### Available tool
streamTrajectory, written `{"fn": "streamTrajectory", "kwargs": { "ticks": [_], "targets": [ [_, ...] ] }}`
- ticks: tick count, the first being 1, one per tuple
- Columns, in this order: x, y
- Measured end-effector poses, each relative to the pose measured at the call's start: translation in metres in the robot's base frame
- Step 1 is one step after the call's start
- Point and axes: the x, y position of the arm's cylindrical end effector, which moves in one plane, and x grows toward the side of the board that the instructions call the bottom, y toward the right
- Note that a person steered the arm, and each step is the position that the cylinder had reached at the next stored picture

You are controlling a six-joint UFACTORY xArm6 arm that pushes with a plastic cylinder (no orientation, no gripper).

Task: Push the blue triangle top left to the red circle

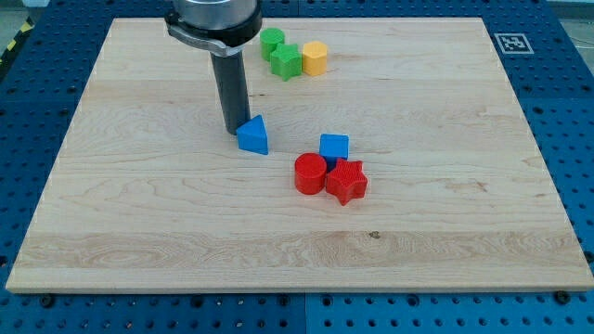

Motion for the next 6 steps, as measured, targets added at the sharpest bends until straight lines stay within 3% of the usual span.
{"fn": "streamTrajectory", "kwargs": {
  "ticks": [3, 6],
  "targets": [
    [0.042, 0.075],
    [0.028, 0.058]
  ]
}}
